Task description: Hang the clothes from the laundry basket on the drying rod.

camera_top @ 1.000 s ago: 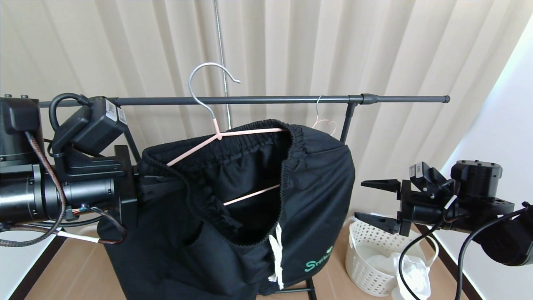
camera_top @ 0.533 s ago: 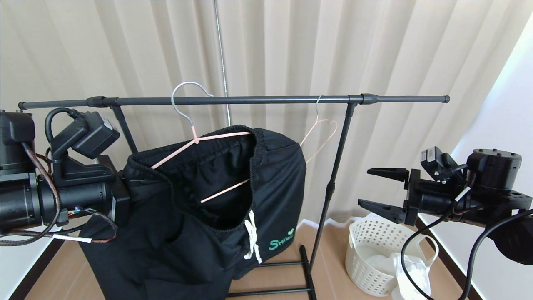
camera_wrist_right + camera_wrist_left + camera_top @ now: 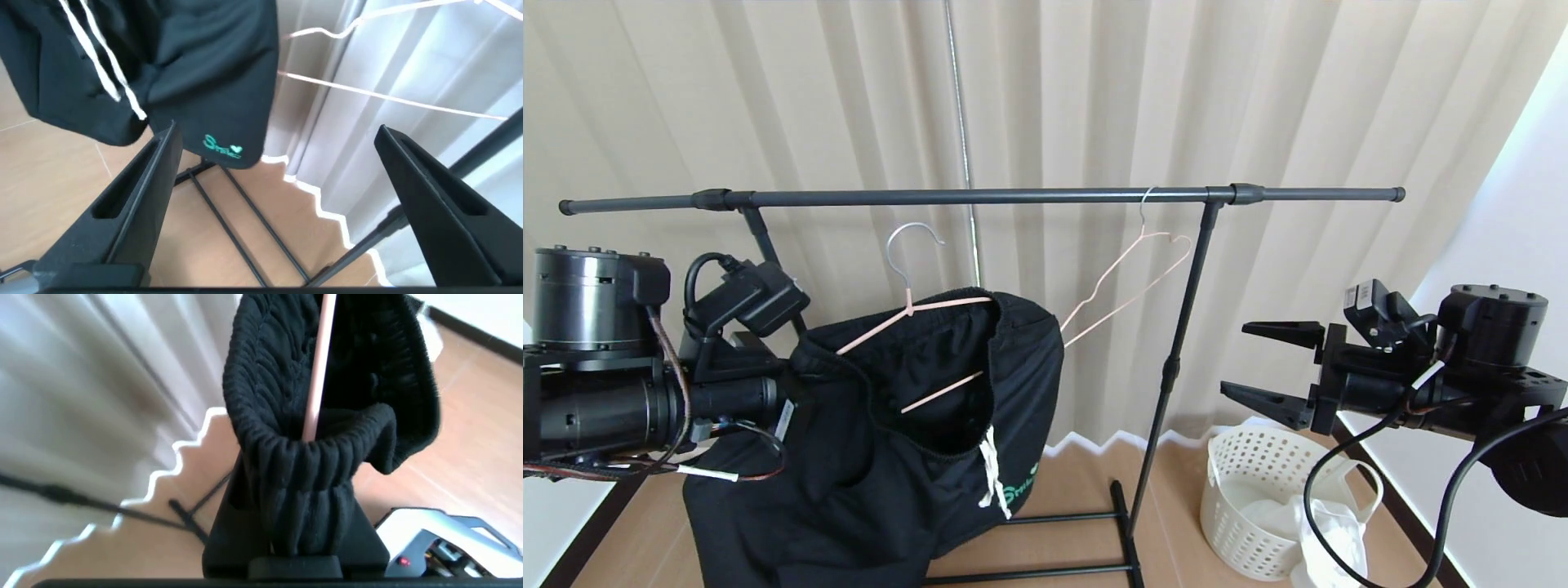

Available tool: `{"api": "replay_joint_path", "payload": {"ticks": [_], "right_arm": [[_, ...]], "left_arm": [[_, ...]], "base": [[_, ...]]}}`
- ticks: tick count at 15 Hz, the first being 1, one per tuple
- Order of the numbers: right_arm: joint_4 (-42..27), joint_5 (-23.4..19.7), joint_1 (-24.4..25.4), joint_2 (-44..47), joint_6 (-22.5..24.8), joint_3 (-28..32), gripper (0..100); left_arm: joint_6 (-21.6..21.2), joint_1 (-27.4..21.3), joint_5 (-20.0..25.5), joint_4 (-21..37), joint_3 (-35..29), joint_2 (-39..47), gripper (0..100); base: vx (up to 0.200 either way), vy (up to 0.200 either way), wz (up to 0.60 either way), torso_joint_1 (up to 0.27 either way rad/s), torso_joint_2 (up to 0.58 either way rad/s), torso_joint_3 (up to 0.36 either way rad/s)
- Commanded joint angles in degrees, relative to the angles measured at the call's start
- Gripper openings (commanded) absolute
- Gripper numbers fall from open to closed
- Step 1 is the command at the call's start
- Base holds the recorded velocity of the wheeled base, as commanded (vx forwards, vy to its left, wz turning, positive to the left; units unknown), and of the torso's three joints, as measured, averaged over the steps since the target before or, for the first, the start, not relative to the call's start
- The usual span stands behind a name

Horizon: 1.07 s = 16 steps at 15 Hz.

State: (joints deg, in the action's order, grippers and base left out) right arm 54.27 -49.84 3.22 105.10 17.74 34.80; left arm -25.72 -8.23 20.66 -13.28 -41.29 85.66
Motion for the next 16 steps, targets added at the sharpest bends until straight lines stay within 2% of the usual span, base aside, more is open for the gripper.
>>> {"api": "replay_joint_path", "payload": {"ticks": [1,3,5,7,10,13,16], "right_arm": [[-0.04,0.00,0.03,0.29,0.02,0.18,100],[-0.04,0.00,0.03,0.37,0.02,0.18,100],[-0.04,0.00,0.03,0.37,0.02,0.18,100],[-0.04,0.00,0.03,0.37,0.02,0.18,100],[0.04,0.09,0.03,0.99,0.02,0.26,100],[0.04,0.09,-0.05,0.99,0.02,0.26,100],[0.04,0.09,0.03,0.99,0.02,0.35,100]], "left_arm": [[-3.19,-0.12,-2.56,-0.08,2.00,3.11,0],[-4.07,-0.21,-5.37,-0.44,2.35,5.48,0],[-2.93,-0.12,-5.90,-0.52,0.42,8.20,0],[1.73,-0.56,-6.60,-1.31,-3.45,11.10,0],[11.22,-2.32,-6.69,-4.13,-11.36,16.99,0],[13.51,-2.76,-7.04,-7.12,-16.10,21.91,0],[17.64,-4.25,-7.13,-8.08,-24.28,26.92,0]], "base": [[0.000,0.000,0.00,0.000,0.00,0.000],[0.000,0.000,0.00,0.000,0.00,0.000],[0.000,0.000,0.00,0.000,0.00,0.000],[0.000,0.000,0.00,0.000,0.00,0.000],[0.000,0.000,0.00,0.000,0.00,0.000],[0.000,0.000,0.00,0.000,0.00,0.000],[0.000,0.000,0.00,0.000,0.00,0.000]]}}
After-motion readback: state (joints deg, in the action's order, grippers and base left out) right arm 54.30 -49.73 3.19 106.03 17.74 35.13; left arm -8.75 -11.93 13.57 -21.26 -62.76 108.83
